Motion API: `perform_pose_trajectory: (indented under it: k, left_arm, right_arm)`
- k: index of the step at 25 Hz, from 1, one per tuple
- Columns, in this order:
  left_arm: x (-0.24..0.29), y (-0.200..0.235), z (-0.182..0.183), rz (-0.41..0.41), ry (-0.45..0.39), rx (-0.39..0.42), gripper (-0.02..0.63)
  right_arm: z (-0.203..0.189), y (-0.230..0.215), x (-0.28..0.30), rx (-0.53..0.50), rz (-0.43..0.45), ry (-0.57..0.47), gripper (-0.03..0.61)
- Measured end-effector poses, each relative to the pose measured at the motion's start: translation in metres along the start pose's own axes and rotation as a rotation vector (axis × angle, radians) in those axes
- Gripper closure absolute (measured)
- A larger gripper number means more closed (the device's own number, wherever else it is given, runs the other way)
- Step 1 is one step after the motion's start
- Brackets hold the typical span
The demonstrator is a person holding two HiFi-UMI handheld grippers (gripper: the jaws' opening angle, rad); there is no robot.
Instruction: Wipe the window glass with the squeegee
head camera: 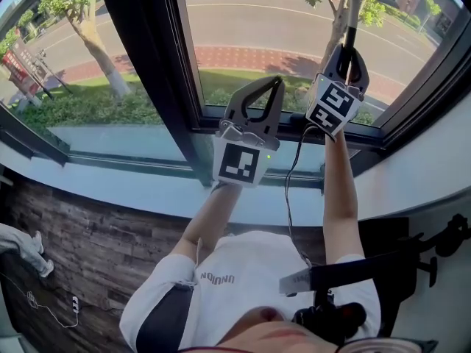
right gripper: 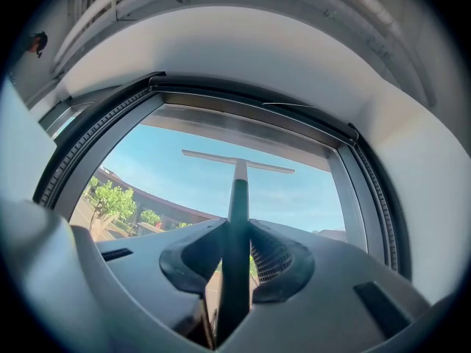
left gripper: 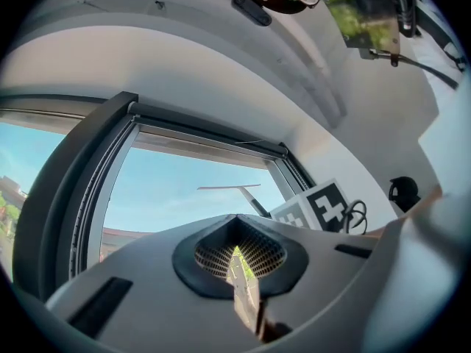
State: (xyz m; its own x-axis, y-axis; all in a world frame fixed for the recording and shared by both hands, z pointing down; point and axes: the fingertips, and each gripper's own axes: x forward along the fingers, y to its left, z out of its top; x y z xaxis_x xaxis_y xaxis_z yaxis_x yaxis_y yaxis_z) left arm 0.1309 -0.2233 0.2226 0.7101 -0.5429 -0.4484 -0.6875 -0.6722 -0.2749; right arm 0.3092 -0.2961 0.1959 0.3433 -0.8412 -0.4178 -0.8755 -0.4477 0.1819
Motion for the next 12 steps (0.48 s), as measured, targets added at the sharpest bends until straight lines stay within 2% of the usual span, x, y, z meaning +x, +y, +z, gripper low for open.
perform_pose_trajectory:
  k: [7, 12]
  left_arm:
    - [0.014, 0.01, -0.003, 0.023, -0.03, -0.028, 0.619]
    - [0.016, 0.004, -0.018, 0.012, -0.015, -0.043, 0.618]
  right_arm:
    - [-0.031, 0.002, -0.019, -0.001, -0.014, 0.044, 0.486]
    - [-0.051, 0.005, -0.033, -0.008, -0.02, 0.063, 0.486]
